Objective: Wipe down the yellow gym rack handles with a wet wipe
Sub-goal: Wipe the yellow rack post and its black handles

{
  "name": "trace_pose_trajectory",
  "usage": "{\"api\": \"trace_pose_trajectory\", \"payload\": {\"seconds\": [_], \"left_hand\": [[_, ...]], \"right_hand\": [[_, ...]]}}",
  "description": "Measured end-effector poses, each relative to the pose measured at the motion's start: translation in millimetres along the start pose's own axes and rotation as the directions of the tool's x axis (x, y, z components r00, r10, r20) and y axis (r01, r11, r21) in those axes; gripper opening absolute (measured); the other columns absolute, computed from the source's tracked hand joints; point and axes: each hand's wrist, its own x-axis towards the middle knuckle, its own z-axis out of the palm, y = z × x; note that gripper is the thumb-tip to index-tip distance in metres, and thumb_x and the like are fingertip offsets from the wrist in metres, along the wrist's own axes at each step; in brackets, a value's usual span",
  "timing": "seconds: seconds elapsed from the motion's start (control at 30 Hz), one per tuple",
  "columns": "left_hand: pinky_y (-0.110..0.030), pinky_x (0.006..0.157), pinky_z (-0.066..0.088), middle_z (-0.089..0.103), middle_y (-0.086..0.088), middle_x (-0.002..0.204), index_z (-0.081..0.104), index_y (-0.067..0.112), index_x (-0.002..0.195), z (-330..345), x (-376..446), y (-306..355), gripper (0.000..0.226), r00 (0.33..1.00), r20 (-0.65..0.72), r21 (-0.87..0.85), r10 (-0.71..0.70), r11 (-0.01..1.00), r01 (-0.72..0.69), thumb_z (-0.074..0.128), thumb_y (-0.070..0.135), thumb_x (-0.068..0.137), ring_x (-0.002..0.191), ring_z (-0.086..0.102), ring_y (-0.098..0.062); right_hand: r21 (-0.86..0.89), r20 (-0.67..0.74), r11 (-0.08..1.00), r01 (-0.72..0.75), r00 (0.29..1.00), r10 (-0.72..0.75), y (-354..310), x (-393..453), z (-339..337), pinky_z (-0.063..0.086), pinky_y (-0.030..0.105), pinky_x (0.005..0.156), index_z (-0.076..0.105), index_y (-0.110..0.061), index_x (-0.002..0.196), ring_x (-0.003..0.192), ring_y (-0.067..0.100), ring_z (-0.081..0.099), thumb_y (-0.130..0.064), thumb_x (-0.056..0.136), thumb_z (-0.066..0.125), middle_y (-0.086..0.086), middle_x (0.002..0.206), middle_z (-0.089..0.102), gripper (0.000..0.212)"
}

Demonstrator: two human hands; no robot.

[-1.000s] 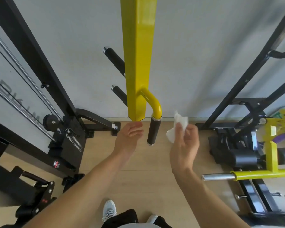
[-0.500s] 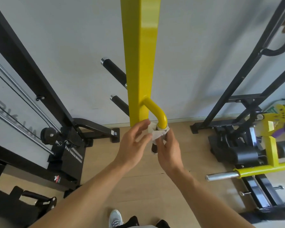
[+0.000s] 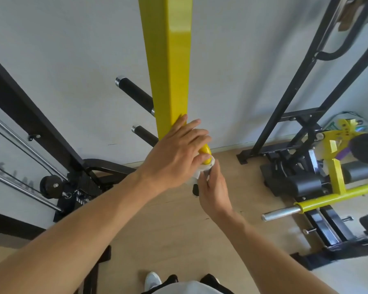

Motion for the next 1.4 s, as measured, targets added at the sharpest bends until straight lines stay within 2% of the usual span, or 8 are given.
{"api": "trace_pose_trajectory", "payload": {"seconds": [0.2,0.33,0.53,0.63,0.8,1.0,1.2,1.4], "left_hand": [[-0.048,0.125,0.019,0.063,-0.002,0.136,0.061,0.015,0.131,0,0,-2,0.048,1.0,0.028,-0.044,0.004,0.999,-0.003,0.062,0.044,0.093,0.143,0.043,-0.027],[-0.043,0.127,0.011,0.059,0.0,0.14,0.058,0.017,0.133,2,1,-5,0.049,1.0,0.022,-0.087,-0.015,0.996,0.017,0.062,0.045,0.093,0.146,0.038,-0.023],[-0.048,0.126,0.014,0.056,-0.002,0.144,0.057,0.017,0.135,7,1,-4,0.05,1.0,0.012,-0.113,-0.028,0.993,0.029,0.064,0.043,0.093,0.149,0.034,-0.025],[-0.049,0.126,0.014,0.055,-0.001,0.146,0.057,0.017,0.135,7,0,-2,0.05,1.0,0.005,-0.107,-0.03,0.994,0.03,0.063,0.043,0.093,0.15,0.032,-0.025],[-0.044,0.127,0.009,0.054,-0.001,0.148,0.057,0.019,0.135,8,-2,0,0.05,0.999,-0.005,-0.115,-0.04,0.993,0.039,0.065,0.043,0.092,0.15,0.031,-0.024],[-0.046,0.127,0.011,0.054,-0.001,0.148,0.061,0.021,0.131,7,0,0,0.043,0.999,-0.017,-0.149,-0.042,0.988,0.039,0.066,0.04,0.092,0.151,0.03,-0.024],[-0.041,0.126,0.006,0.051,-0.004,0.152,0.064,0.02,0.133,2,3,2,0.047,0.995,-0.012,-0.195,-0.1,0.976,0.095,0.068,0.039,0.09,0.153,0.026,-0.025],[-0.031,0.124,-0.002,0.049,-0.004,0.153,0.066,0.017,0.131,0,5,7,0.047,0.989,-0.026,-0.224,-0.147,0.965,0.138,0.073,0.034,0.088,0.154,0.023,-0.024]], "right_hand": [[-0.144,0.149,0.976,-0.163,0.972,0.184,35,-18,13,0.044,0.035,0.064,0.04,-0.03,0.113,0.073,0.011,0.055,-0.017,0.095,0.045,-0.006,0.085,0.057,0.023],[0.006,0.064,0.974,-0.227,0.972,0.226,10,-6,-1,0.051,0.032,0.073,0.054,-0.028,0.105,0.088,0.018,0.06,-0.01,0.091,0.057,-0.002,0.096,0.065,0.023],[0.161,0.02,0.987,0.012,1.0,-0.016,-16,-33,-14,0.046,0.023,0.081,0.053,-0.038,0.115,0.094,0.005,0.055,-0.008,0.093,0.037,-0.022,0.101,0.06,0.04],[-0.059,-0.098,0.997,0.051,0.994,-0.056,0,-24,-11,0.041,0.027,0.075,0.06,-0.024,0.107,0.087,0.012,0.051,-0.018,0.102,0.051,-0.013,0.092,0.053,0.012],[-0.037,-0.193,0.999,0.032,0.98,-0.039,-11,-2,-5,0.04,0.009,0.071,0.063,-0.02,0.114,0.087,0.001,0.056,-0.015,0.096,0.063,-0.013,0.094,0.061,0.018],[-0.162,0.028,0.973,-0.167,0.984,0.173,35,-18,8,0.042,0.022,0.06,0.056,-0.019,0.105,0.08,0.017,0.061,-0.023,0.1,0.053,-0.006,0.089,0.064,0.007],[0.03,-0.091,0.999,-0.029,0.995,0.031,4,1,-5,0.039,0.021,0.05,0.054,-0.011,0.094,0.058,0.004,0.054,-0.017,0.097,0.048,0.0,0.07,0.061,0.009],[-0.175,0.182,0.982,-0.078,0.977,0.11,41,-12,5,0.044,0.031,0.065,0.046,-0.02,0.114,0.087,0.022,0.064,-0.027,0.099,0.041,-0.005,0.096,0.064,0.018]]}}
